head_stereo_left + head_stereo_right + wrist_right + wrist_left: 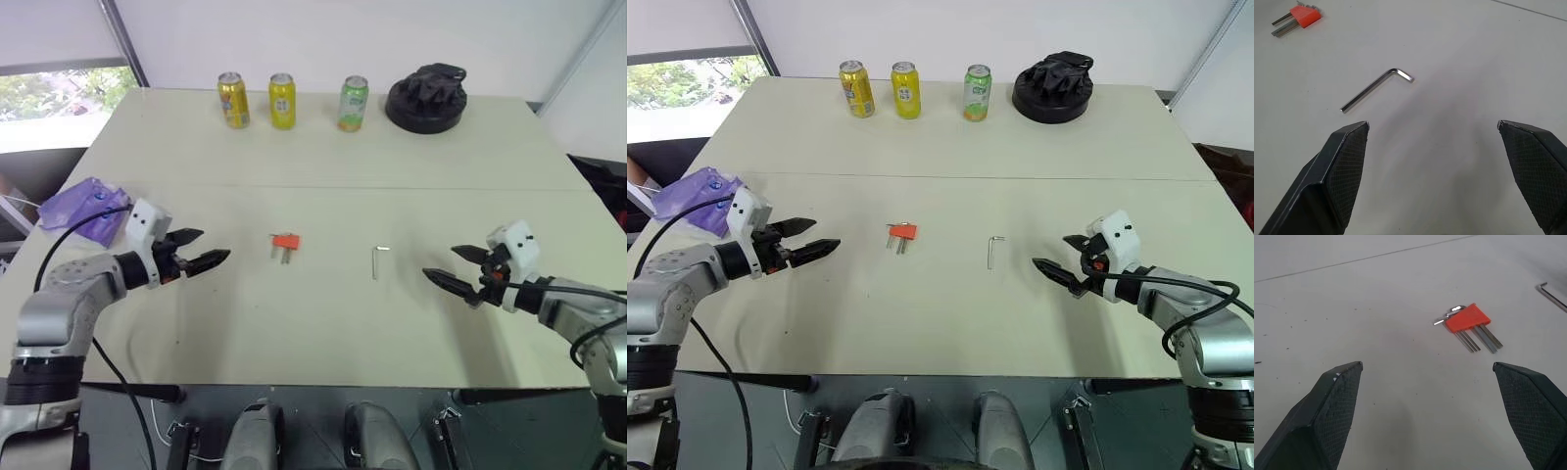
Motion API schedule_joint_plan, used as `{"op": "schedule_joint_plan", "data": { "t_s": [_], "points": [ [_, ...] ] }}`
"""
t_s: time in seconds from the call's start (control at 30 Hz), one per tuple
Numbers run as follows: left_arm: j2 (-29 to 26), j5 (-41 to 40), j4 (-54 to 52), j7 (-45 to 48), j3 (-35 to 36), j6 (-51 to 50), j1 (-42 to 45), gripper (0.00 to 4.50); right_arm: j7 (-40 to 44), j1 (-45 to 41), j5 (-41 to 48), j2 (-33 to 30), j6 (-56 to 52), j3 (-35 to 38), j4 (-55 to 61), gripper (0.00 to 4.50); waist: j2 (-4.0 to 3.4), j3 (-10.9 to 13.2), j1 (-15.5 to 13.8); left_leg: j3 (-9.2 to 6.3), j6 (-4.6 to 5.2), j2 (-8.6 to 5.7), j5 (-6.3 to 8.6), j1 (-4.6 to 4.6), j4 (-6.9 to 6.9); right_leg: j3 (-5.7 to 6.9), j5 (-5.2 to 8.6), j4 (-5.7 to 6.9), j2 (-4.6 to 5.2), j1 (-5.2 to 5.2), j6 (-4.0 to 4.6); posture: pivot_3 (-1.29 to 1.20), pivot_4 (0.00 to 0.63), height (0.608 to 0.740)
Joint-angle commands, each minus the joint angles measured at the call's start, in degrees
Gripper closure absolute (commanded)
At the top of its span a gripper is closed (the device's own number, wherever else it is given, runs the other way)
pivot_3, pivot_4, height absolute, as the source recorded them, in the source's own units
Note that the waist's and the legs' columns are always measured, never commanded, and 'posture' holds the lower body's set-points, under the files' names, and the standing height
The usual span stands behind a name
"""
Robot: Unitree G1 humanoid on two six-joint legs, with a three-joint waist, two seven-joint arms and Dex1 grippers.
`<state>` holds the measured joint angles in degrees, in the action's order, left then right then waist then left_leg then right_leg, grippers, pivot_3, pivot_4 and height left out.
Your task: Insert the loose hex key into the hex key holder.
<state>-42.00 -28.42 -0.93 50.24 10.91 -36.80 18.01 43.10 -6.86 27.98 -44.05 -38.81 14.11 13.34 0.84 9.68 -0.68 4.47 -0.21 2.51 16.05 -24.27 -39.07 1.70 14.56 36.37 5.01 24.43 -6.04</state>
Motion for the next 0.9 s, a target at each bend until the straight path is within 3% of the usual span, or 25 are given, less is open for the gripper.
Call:
{"op": "schedule_joint_plan", "data": {
  "t_s": [0.03, 0.3, 0.9],
  "points": [
    [-0.40, 0.16, -0.56, 0.20, 0.70, 1.46, 0.26, 0.02, -0.19, 0.07, -0.28, -0.10, 1.18, 0.80, 0.54, 0.13, 0.00, 0.00, 0.00, 0.00, 0.00, 0.00, 0.00, 0.00, 0.00, 0.00, 0.00, 0.00, 0.00, 0.00, 0.00, 0.00, 0.150, 0.739],
    [0.21, 0.29, 0.93, 0.06, 0.83, 2.73, 1.50, 0.02, -2.73, 0.21, -4.39, -0.37, 2.13, -0.78, -0.38, 0.13, 0.00, 0.00, -0.02, 0.00, 0.00, 0.00, 0.00, 0.00, -0.01, 0.00, 0.00, 0.00, 0.00, 0.00, 0.00, 0.00, 0.150, 0.739],
    [-0.17, -0.05, 0.82, -0.10, 1.21, 2.19, 1.72, 0.02, -1.79, -1.05, -2.52, 0.75, 2.29, 0.24, -0.27, 0.13, 0.00, 0.00, -0.02, 0.00, 0.00, 0.00, 0.00, 0.00, -0.01, 0.00, 0.00, 0.02, 0.00, 0.00, 0.00, 0.00, 0.150, 0.739]
  ]
}}
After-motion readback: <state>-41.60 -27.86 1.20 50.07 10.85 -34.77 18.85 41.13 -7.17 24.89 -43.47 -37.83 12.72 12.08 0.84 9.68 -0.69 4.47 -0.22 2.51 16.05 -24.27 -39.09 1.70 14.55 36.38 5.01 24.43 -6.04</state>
